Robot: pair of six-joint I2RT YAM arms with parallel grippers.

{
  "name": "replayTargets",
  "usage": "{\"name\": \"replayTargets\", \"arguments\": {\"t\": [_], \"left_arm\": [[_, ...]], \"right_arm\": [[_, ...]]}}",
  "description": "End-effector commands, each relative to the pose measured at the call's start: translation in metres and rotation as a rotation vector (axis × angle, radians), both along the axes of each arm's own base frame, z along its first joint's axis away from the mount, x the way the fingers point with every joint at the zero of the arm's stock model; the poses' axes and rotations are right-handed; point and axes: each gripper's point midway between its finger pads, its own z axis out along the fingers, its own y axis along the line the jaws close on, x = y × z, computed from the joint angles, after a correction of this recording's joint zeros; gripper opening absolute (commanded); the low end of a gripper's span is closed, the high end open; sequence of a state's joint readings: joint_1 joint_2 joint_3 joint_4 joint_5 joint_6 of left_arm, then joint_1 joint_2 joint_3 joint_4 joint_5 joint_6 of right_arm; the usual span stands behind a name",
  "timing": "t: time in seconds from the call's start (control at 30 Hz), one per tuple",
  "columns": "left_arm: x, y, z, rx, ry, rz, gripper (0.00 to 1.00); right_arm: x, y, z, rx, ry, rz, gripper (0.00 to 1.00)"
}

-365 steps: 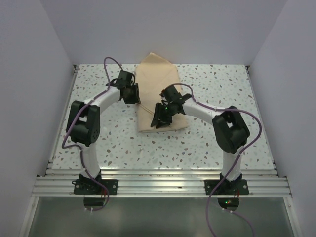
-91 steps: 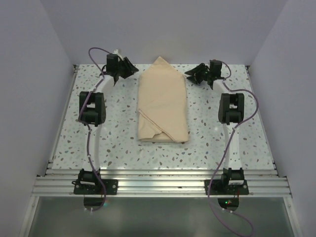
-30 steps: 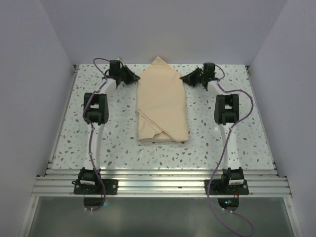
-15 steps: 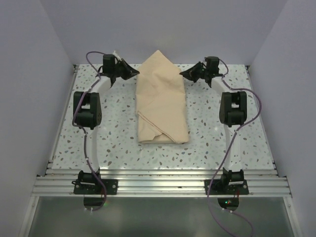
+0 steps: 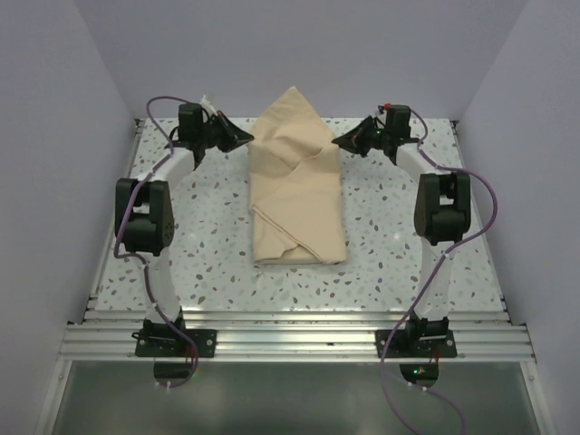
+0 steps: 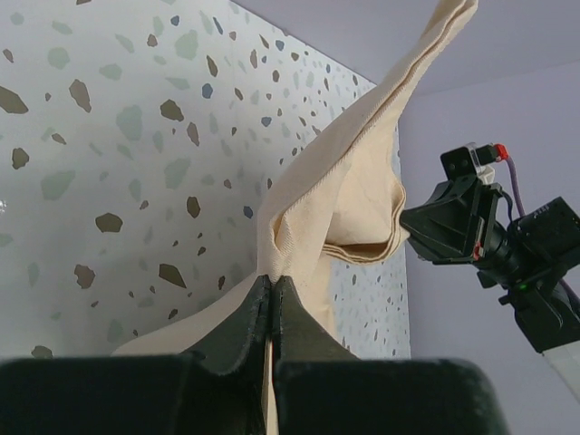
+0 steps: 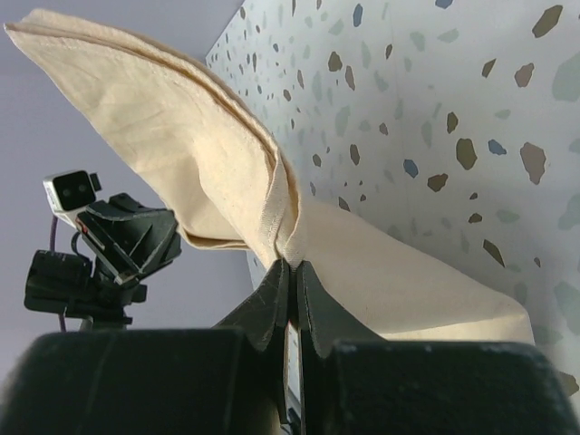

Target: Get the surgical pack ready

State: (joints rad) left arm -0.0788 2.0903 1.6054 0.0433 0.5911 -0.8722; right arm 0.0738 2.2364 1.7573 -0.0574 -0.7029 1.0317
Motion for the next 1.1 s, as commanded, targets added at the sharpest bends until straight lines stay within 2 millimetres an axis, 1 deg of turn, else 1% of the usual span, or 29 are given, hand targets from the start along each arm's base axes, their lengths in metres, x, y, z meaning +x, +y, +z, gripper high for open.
{"name": "replayTargets", "arguments": {"t": [0.0, 0.03, 0.07, 0.1, 0.13, 0.17, 0.23, 0.27, 0.3, 0.33, 0.43, 0.47, 0.5, 0.57, 0.6, 0.63, 0.67, 0.7, 0.73, 0.77, 0.8, 0.83, 0.9, 0.93, 0.97, 1.0, 1.03, 1.07], "left_arm": [[-0.013, 0.002, 0.058, -0.015, -0.154, -0.031, 0.00], [-0.017, 0.001, 0.060, -0.018, -0.154, -0.035, 0.00], [-0.023, 0.001, 0.061, -0.017, -0.154, -0.042, 0.00], [-0.028, 0.000, 0.063, -0.020, -0.153, -0.047, 0.00], [-0.033, 0.000, 0.057, -0.020, -0.136, -0.050, 0.00], [-0.038, 0.000, 0.064, -0.019, -0.149, -0.054, 0.00], [-0.046, 0.000, 0.064, -0.016, -0.145, -0.058, 0.00], [-0.050, 0.001, 0.070, -0.010, -0.154, -0.063, 0.00], [-0.052, 0.001, 0.072, -0.010, -0.153, -0.066, 0.00], [-0.056, 0.001, 0.072, -0.008, -0.153, -0.069, 0.00], [-0.065, 0.000, 0.084, -0.008, -0.163, -0.082, 0.00], [-0.067, -0.001, 0.086, -0.007, -0.165, -0.085, 0.00], [-0.070, -0.002, 0.089, -0.006, -0.168, -0.087, 0.00], [-0.078, -0.004, 0.092, -0.005, -0.166, -0.089, 0.00], [-0.084, -0.005, 0.087, -0.005, -0.151, -0.094, 0.00], [-0.091, -0.009, 0.093, -0.008, -0.160, -0.099, 0.00], [-0.095, -0.011, 0.090, -0.008, -0.153, -0.104, 0.00], [-0.103, -0.013, 0.082, -0.008, -0.133, -0.106, 0.00], [-0.110, -0.016, 0.086, -0.014, -0.137, -0.110, 0.00], [-0.116, -0.020, 0.085, -0.017, -0.134, -0.118, 0.00], [-0.122, -0.022, 0.084, -0.019, -0.130, -0.122, 0.00], [-0.131, -0.023, 0.079, -0.021, -0.116, -0.122, 0.00], [-0.142, -0.027, 0.073, -0.022, -0.100, -0.135, 0.00], [-0.152, -0.030, 0.067, -0.021, -0.084, -0.142, 0.00], [-0.157, -0.031, 0.064, -0.021, -0.075, -0.147, 0.00], [-0.161, -0.032, 0.061, -0.019, -0.070, -0.150, 0.00], [-0.171, -0.035, 0.053, -0.015, -0.053, -0.160, 0.00], [-0.176, -0.036, 0.049, -0.011, -0.044, -0.164, 0.00]], "right_arm": [[-0.019, 0.003, 0.050, -0.003, -0.101, 0.056, 0.00], [-0.024, 0.003, 0.048, -0.006, -0.095, 0.064, 0.00], [-0.027, 0.003, 0.054, -0.006, -0.105, 0.069, 0.00], [-0.031, 0.003, 0.054, -0.015, -0.109, 0.077, 0.00], [-0.035, 0.002, 0.054, -0.017, -0.098, 0.080, 0.00], [-0.039, 0.003, 0.063, -0.019, -0.115, 0.085, 0.00], [-0.047, 0.002, 0.064, -0.024, -0.108, 0.091, 0.00], [-0.050, 0.001, 0.066, -0.026, -0.110, 0.093, 0.00], [-0.056, 0.001, 0.073, -0.026, -0.119, 0.097, 0.00], [-0.058, 0.001, 0.074, -0.028, -0.120, 0.098, 0.00], [-0.067, 0.001, 0.085, -0.027, -0.127, 0.103, 0.00], [-0.071, 0.000, 0.084, -0.031, -0.123, 0.107, 0.00], [-0.076, 0.000, 0.089, -0.034, -0.126, 0.111, 0.00], [-0.084, -0.001, 0.088, -0.048, -0.121, 0.124, 0.00], [-0.093, -0.002, 0.087, -0.054, -0.105, 0.130, 0.00], [-0.098, -0.003, 0.086, -0.065, -0.098, 0.131, 0.00], [-0.106, -0.004, 0.078, -0.077, -0.074, 0.139, 0.00], [-0.111, -0.005, 0.075, -0.082, -0.065, 0.139, 0.00], [-0.118, -0.006, 0.081, -0.086, -0.076, 0.138, 0.00], [-0.122, -0.007, 0.080, -0.091, -0.071, 0.132, 0.00], [-0.129, -0.008, 0.070, -0.090, -0.048, 0.129, 0.00], [-0.133, -0.008, 0.069, -0.091, -0.045, 0.126, 0.00], [-0.145, -0.009, 0.059, -0.097, -0.012, 0.125, 0.00], [-0.149, -0.010, 0.057, -0.098, -0.002, 0.125, 0.00], [-0.153, -0.010, 0.056, -0.102, 0.000, 0.130, 0.00], [-0.157, -0.011, 0.050, -0.111, 0.013, 0.130, 0.00], [-0.160, -0.012, 0.048, -0.119, 0.016, 0.129, 0.00], [-0.164, -0.013, 0.046, -0.126, 0.019, 0.129, 0.00]]}}
